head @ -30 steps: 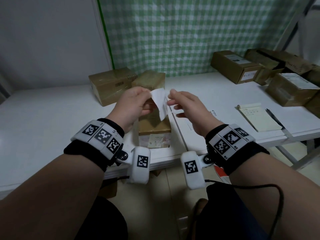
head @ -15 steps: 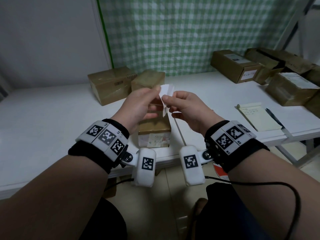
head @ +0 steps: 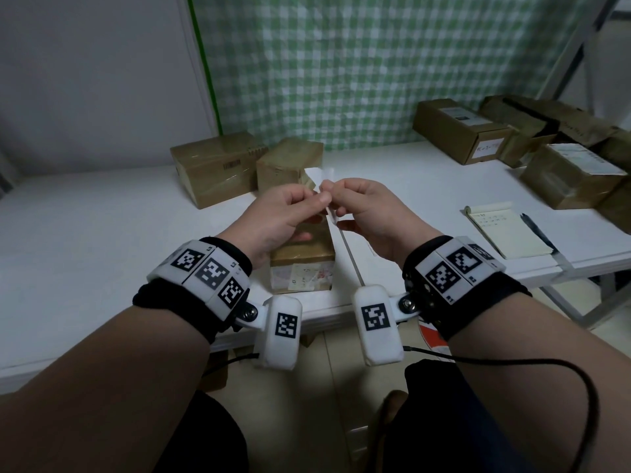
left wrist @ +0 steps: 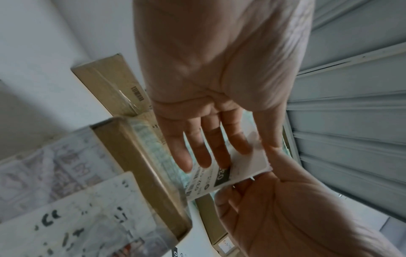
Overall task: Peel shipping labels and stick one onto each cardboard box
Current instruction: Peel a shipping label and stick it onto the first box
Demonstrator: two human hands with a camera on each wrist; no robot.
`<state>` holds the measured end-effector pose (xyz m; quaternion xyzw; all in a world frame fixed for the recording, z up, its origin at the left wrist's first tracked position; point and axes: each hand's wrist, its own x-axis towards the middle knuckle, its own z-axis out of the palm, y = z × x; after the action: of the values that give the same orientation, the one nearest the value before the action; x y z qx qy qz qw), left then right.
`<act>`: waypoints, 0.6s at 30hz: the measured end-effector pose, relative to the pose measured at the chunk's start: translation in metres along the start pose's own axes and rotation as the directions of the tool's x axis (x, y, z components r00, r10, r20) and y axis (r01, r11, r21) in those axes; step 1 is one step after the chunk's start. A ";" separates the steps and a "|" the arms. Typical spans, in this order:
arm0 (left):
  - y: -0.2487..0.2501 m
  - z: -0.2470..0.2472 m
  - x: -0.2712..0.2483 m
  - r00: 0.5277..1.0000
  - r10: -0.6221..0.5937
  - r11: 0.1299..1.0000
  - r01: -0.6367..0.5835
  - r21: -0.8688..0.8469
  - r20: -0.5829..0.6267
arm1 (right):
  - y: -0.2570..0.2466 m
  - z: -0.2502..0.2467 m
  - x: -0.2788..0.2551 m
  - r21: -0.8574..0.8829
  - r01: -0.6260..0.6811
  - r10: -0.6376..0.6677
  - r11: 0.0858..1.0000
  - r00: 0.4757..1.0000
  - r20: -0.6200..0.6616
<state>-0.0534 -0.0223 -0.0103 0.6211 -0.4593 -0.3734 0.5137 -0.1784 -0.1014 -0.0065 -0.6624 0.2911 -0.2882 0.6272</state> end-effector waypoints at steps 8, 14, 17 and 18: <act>0.002 0.002 -0.001 0.998 -0.038 0.999 0.037 -0.029 -0.040 | -0.001 0.005 0.000 -0.074 0.014 -0.008 0.997 0.997 0.081; 0.003 -0.002 -0.003 0.992 0.019 1.000 -0.017 0.013 -0.126 | 0.001 0.001 0.000 -0.080 0.021 -0.014 0.997 0.995 0.097; 0.007 -0.008 -0.001 0.992 0.031 0.999 -0.027 0.036 -0.119 | 0.004 -0.006 0.001 -0.146 0.036 -0.026 0.989 0.997 0.068; 0.007 -0.011 0.001 0.993 0.038 0.999 -0.034 0.037 -0.114 | 0.005 -0.010 0.002 -0.166 0.033 -0.027 0.986 0.999 0.043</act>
<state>-0.0444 -0.0206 -0.0017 0.6423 -0.4465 -0.3195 0.5348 -0.1845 -0.1097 -0.0106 -0.7224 0.2915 -0.2589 0.5711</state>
